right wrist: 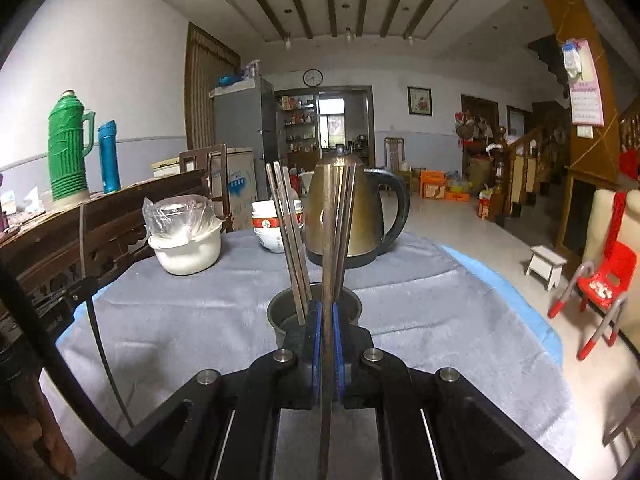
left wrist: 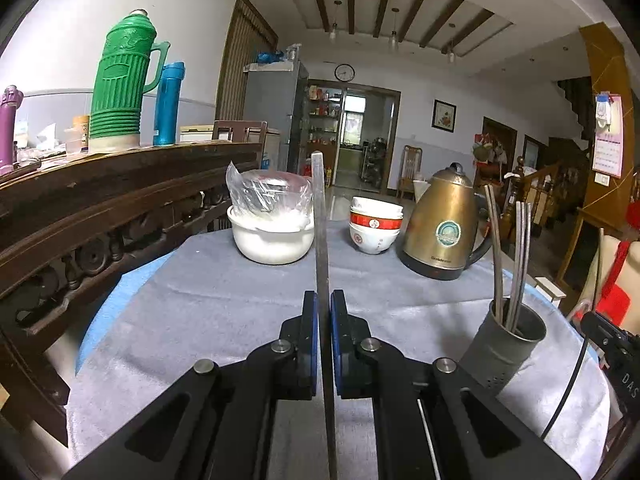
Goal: Organize utensils
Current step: 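Lift both held chopsticks and carry them over the grey holder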
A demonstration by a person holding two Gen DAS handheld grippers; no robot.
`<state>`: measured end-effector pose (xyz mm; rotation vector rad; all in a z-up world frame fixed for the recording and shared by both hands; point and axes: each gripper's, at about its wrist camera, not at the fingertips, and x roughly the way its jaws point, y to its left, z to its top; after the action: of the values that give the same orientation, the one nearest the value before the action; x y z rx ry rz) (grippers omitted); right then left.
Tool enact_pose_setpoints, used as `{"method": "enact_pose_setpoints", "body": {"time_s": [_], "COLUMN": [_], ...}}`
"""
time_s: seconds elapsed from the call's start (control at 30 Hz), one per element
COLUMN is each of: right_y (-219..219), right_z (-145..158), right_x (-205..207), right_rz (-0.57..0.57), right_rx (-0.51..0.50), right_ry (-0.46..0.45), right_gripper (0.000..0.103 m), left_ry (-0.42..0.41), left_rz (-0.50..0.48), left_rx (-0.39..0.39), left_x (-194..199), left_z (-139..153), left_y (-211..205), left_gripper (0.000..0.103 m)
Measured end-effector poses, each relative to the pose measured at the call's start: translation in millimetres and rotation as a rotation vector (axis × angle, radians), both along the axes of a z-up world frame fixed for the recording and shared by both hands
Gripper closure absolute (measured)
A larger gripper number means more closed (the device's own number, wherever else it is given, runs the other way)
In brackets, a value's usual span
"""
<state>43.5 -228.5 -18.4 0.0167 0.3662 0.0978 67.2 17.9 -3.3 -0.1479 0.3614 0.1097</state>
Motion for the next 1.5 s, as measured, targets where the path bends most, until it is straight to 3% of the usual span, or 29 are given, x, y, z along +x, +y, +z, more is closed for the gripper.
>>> {"method": "enact_pose_setpoints", "body": {"time_s": [0.2,0.5,0.73,0.93,1.07,1.23,1.5], "right_y": [-9.7,-30.4,-41.6,-59.5,-72.6,-83.1,-89.3], "right_z": [10.6,16.5,20.1,38.1,45.1,47.0,58.8], "right_x": [-24.1,-63.8,-54.7,-51.5,-46.8,-39.1,-32.2], "right_rz": [0.022,0.022,0.006,-0.009,-0.006,0.005,0.001], "right_rx": [0.005,0.08,0.15,0.225,0.296,0.376,0.405], "right_ry": [-0.009,0.037,0.047,0.013,0.024,0.045,0.019], "right_gripper": [0.097,0.097,0.097,0.097,0.097,0.097,0.097], "left_ry": [-0.004,0.034,0.063,0.07,0.119,0.197,0.222], "left_rz": [-0.025,-0.055,-0.06,-0.069,-0.08,-0.067,-0.078], "left_rx": [-0.016,-0.116,-0.208,-0.334,-0.398,-0.368,-0.281], "left_x": [-33.8,-63.5,-55.8,-44.1,-27.1,-3.1,13.8], "left_z": [0.4,1.3,3.4,17.7,23.0,32.0,48.0], "left_y": [4.7,17.4,27.0,41.7,40.5,19.6,-14.2], "left_gripper": [0.095,0.095,0.095,0.095,0.095,0.095,0.095]}}
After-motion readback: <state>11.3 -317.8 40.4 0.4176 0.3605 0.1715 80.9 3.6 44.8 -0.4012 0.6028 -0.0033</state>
